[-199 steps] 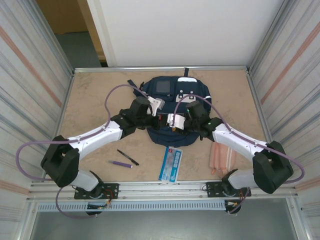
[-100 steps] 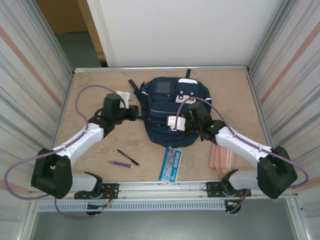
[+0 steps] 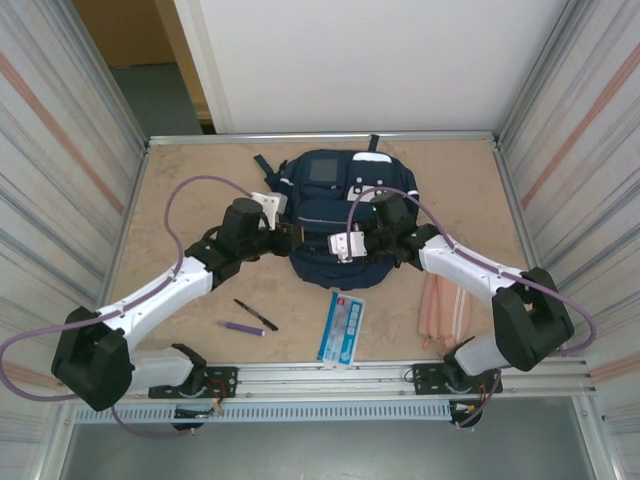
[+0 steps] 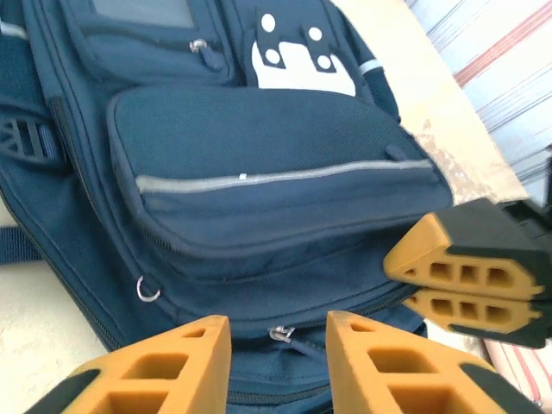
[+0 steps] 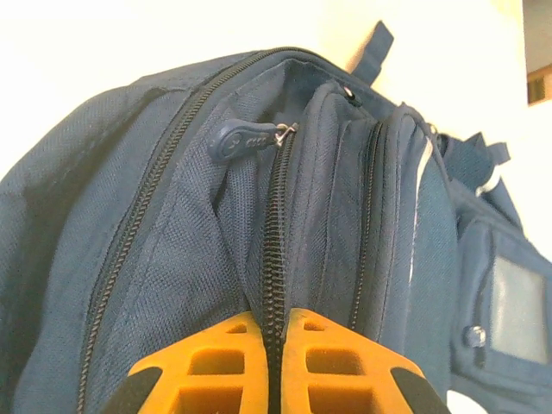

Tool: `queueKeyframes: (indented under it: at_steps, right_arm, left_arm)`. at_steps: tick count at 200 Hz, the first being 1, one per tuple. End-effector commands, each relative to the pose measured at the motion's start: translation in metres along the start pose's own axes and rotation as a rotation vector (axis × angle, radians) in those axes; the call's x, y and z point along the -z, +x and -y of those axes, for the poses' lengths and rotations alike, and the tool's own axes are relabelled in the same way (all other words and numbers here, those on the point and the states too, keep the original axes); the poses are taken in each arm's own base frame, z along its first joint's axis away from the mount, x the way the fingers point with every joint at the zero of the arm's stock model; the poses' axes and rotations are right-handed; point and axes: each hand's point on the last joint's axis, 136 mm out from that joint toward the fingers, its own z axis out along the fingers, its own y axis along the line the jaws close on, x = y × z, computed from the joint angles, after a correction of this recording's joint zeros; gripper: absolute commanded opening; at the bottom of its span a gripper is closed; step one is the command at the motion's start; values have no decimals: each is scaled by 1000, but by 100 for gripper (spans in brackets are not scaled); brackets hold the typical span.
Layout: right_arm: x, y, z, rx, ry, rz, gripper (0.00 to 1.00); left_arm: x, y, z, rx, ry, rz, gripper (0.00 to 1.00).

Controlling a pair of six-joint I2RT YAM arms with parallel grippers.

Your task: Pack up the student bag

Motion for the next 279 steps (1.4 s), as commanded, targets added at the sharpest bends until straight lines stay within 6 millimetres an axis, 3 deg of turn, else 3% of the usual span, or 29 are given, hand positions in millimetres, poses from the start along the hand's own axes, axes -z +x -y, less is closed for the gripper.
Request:
queueKeyframes:
  at_steps: [1, 38, 82, 133, 162, 194, 223, 279]
  right_arm:
    - [5, -22, 9, 95, 0, 68, 0]
    - [2, -27, 6, 68, 0, 108, 0]
    - [0, -32, 4, 72, -5, 123, 0]
    - [-5, -36, -2, 87, 3, 151, 0]
    - [-4, -34, -2, 86, 21, 147, 0]
    - [-5, -34, -1, 88, 25, 146, 0]
    - [-5, -32, -2, 77, 39, 158, 0]
    - [-5, -34, -2, 83, 31, 163, 0]
  left_arm:
    - [0, 23, 6, 160, 38, -123, 45]
    - [-12, 36, 20, 354, 99, -226, 48]
    - [-31, 44, 19, 354, 46, -292, 47]
    - [-36, 47, 16, 248, -94, -274, 43]
    - [-43, 60, 12, 242, -142, -314, 41]
    - [-46, 75, -8, 254, -248, -337, 36]
    - [-45, 83, -20, 273, -309, -353, 42]
    - [-41, 91, -42, 304, -401, -354, 39]
